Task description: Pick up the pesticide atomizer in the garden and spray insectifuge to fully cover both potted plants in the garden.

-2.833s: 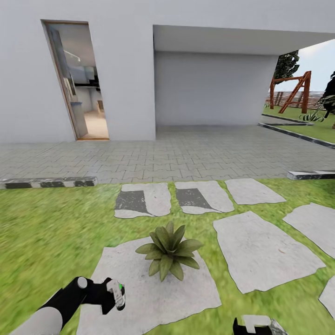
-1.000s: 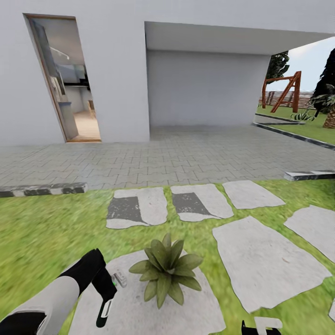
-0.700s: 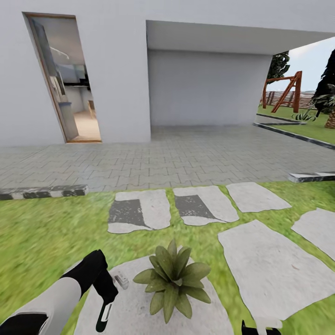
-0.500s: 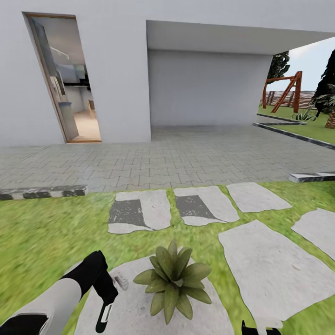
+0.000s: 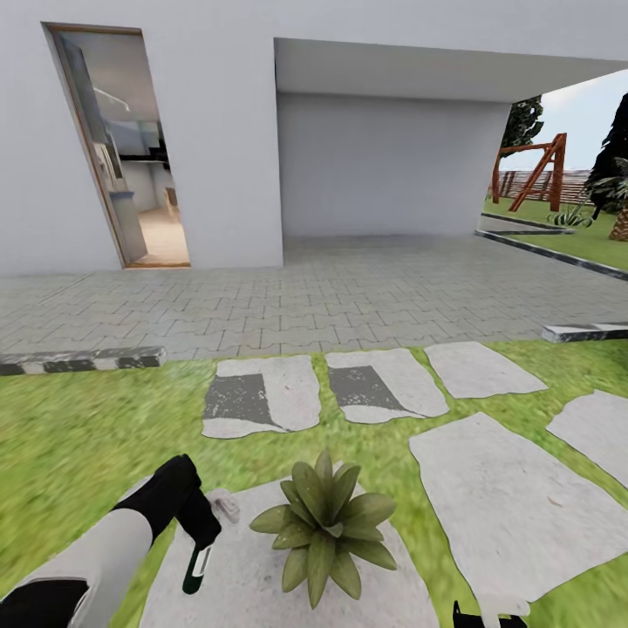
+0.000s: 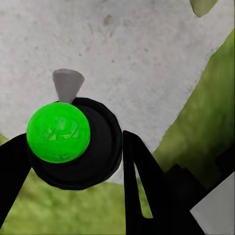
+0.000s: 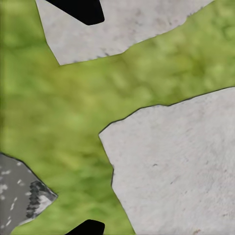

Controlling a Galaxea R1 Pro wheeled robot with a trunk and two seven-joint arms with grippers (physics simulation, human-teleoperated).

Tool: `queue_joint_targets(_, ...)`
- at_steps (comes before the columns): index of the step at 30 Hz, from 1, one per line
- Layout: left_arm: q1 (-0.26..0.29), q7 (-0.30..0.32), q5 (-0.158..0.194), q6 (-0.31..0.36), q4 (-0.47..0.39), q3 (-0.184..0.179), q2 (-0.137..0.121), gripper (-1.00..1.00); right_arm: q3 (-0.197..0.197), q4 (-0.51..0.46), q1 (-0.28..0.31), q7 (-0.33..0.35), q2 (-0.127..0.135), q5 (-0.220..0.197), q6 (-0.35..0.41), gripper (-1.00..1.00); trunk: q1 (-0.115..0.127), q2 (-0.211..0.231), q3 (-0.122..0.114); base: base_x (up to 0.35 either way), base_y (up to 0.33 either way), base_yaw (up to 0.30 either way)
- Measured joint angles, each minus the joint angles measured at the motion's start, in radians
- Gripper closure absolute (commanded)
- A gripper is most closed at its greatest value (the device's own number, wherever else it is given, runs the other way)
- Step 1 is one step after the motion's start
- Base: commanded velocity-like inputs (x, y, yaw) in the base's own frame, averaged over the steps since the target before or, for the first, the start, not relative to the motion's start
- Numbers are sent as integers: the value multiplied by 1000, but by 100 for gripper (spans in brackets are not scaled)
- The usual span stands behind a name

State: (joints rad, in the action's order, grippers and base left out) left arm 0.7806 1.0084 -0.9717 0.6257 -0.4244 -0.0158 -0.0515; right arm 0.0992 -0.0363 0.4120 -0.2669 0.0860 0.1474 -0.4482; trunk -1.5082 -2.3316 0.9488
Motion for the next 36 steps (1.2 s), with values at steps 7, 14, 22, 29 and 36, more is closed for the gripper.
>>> queue_joint_targets(7,-8,1,-19,-12,-52,-4,-20,100,0,0,0,0,0,0,0,-100,0,0,0,0,0,0)
queue_joint_targets(14,-74,1,-44,-22,-54,-4,-27,100,0,-2,0,0,0,0,-1,-100,0,0,0,0,0,0)
queue_joint_targets(22,-81,1,-43,-19,-44,3,-21,100,0,-5,0,0,-3,-1,-1,-100,0,0,5,51,25,0)
queue_joint_targets(29,-81,0,-41,-19,-40,3,-14,100,0,-5,0,0,-2,-2,-1,-100,0,0,6,108,81,0)
queue_joint_targets(36,-82,-1,-43,-17,-40,3,2,100,3,-5,0,0,0,-2,-1,-100,0,0,8,218,128,0)
